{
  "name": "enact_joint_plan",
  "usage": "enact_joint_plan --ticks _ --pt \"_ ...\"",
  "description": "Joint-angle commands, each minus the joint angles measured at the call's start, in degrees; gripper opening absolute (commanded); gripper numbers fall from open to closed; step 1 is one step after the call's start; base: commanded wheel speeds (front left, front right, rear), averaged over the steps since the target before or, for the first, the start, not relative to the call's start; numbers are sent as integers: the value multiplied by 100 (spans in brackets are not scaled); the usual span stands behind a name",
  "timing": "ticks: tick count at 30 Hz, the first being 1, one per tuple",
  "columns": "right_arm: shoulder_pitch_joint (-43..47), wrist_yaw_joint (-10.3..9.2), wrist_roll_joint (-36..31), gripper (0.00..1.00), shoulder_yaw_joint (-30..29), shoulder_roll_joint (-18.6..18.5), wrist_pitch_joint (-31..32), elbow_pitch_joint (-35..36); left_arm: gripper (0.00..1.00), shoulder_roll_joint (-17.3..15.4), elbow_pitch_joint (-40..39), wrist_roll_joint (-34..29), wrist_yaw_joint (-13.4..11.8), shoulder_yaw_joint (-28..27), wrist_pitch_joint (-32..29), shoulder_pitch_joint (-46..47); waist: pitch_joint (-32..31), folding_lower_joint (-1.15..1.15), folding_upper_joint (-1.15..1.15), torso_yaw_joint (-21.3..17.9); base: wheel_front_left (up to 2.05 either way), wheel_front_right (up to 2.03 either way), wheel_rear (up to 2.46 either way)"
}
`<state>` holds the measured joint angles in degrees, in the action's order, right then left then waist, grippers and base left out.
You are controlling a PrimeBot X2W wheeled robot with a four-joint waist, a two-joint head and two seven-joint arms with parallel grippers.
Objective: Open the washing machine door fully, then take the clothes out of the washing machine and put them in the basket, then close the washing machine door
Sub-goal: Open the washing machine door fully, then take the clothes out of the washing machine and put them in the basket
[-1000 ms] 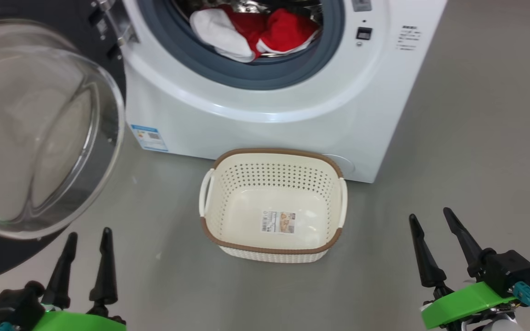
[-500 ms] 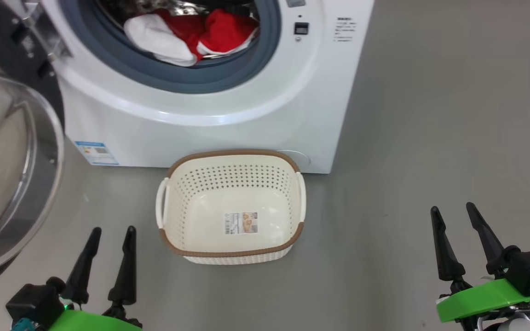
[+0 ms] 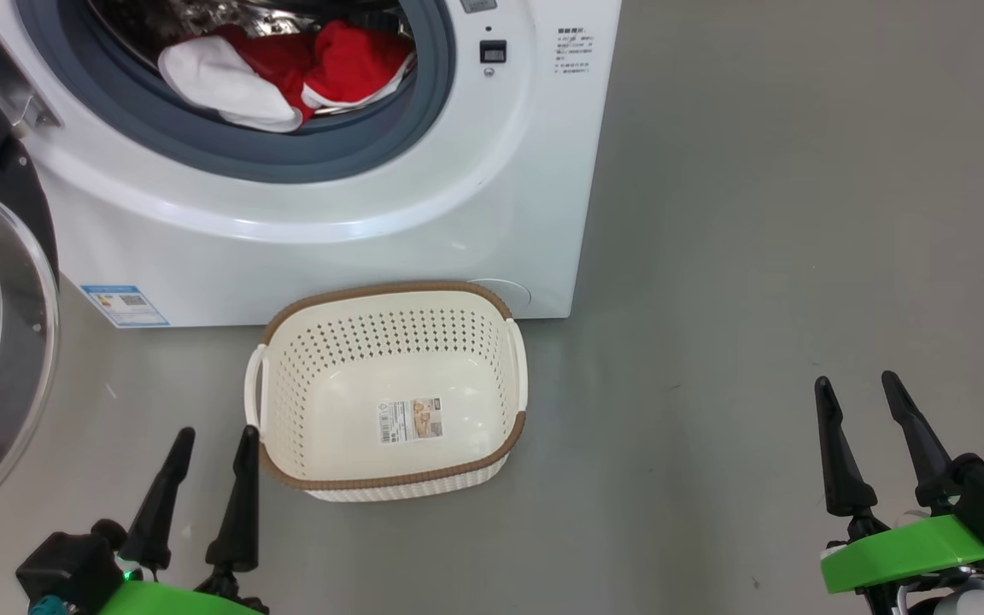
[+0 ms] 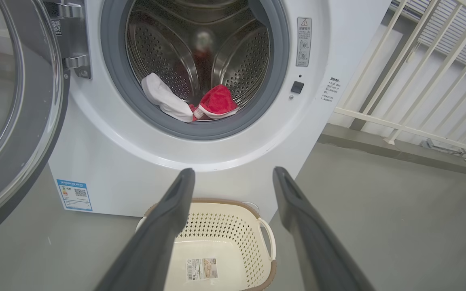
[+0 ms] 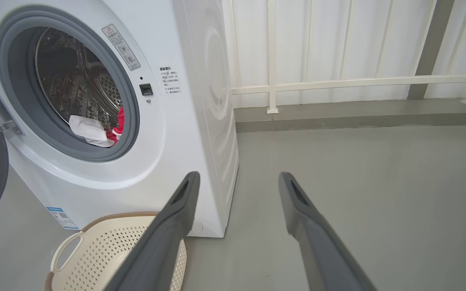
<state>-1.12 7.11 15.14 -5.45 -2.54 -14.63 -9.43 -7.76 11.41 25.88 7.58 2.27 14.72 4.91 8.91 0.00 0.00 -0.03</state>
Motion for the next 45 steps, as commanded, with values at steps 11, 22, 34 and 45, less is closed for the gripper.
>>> enact_joint_plan --ticks 11,22,34,45 --pt "59 37 100 100 61 -34 -37 177 100 -130 -231 33 -9 -127 28 41 -36 0 0 66 0 0 0" --pt "46 37 64 100 97 -34 -37 167 100 -98 -286 5 -9 -206 28 51 -29 0 0 134 10 -19 9" --pt "-7 37 80 100 158 -34 -37 154 100 -153 -335 31 -9 -172 28 122 66 0 0 142 102 -144 43" --pt "-13 37 109 100 211 -34 -37 139 100 -109 -335 -71 -9 -142 28 146 114 0 0 158 79 -89 11"
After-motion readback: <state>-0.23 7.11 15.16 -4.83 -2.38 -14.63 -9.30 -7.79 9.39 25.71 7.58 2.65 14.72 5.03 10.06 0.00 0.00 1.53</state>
